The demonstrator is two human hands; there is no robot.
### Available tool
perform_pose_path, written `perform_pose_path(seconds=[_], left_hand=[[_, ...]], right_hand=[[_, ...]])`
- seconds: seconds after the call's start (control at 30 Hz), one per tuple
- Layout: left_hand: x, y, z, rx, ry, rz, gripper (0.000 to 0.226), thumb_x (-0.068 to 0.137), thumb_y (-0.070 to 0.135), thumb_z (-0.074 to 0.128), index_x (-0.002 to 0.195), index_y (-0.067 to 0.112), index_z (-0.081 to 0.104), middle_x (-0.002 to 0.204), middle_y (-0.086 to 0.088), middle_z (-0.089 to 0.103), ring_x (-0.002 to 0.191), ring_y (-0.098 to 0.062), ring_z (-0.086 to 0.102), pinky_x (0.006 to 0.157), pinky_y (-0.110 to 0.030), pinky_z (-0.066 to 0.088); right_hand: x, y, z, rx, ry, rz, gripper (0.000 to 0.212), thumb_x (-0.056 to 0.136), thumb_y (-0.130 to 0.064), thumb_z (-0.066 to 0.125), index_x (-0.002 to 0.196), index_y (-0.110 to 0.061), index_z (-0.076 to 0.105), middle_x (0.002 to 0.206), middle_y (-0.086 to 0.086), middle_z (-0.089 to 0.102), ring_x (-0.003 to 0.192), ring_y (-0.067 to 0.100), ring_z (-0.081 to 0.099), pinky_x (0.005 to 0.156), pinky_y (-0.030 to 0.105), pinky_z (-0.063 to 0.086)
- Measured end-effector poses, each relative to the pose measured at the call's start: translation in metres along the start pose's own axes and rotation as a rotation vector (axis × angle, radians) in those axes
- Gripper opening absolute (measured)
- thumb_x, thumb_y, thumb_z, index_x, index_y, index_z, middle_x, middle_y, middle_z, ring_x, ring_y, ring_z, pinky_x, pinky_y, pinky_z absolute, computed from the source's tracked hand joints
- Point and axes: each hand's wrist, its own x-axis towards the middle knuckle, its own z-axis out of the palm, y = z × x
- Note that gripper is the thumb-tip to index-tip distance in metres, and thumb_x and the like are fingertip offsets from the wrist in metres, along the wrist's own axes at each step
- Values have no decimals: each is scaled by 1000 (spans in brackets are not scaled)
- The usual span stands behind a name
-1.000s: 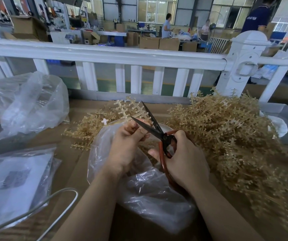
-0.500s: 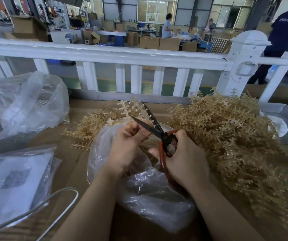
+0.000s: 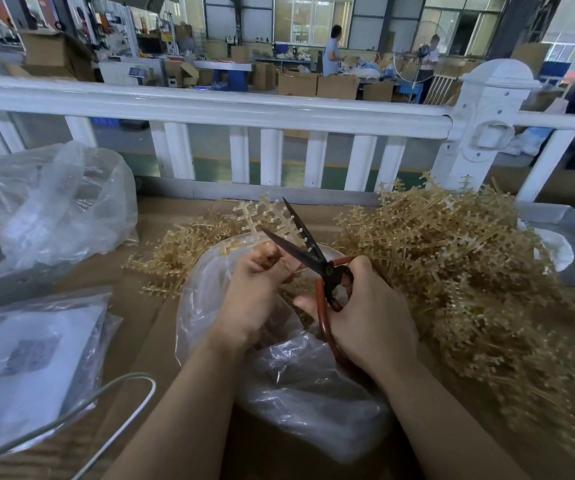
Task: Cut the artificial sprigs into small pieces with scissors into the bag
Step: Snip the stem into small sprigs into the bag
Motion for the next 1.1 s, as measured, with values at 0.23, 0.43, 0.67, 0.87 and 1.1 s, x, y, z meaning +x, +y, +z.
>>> perform_pose_path(seconds=[0.23,0.43,0.67,0.87,1.1], left_hand=[[1,-3,-4,-21,13,-8,8,79,15,70,84,16,76,98,-21,73,95,-37,68,92,-52,48],[3,-4,-6,-73,-14,-36,5,81,13,70,85,11,73,97,-25,69,92,-37,66,73,-40,49],[1,-1,-3,-40,-50,22,18,81,9,66,72,22,76,72,-1,72,67,-12,68,62,-22,53],[1,0,-6,-27,27,62,7,75,21,78,76,14,75,75,-8,70,74,-23,68,74,-35,57],[0,4,-2,92,73,102,19,74,33,78,78,14,77,76,-6,72,76,-21,67,79,-38,55]], right_hand=[[0,1,0,-28,14,-15,66,65,-99,43,88,-39,30,78,-23,49,69,5,54,58,30,47],[-2,0,0,11,-3,10,68,62,-105,29,90,-42,29,76,-26,51,66,-5,45,54,20,35],[-3,-2,-2,6,-19,21,70,60,-105,23,91,-42,30,76,-28,48,64,-15,37,51,10,26],[-1,-1,-2,9,-39,17,73,59,-105,21,91,-40,31,79,-25,50,64,-7,41,52,14,30],[1,-1,-3,-12,-52,-7,70,57,-103,29,89,-41,28,79,-23,50,64,-9,42,54,14,29]])
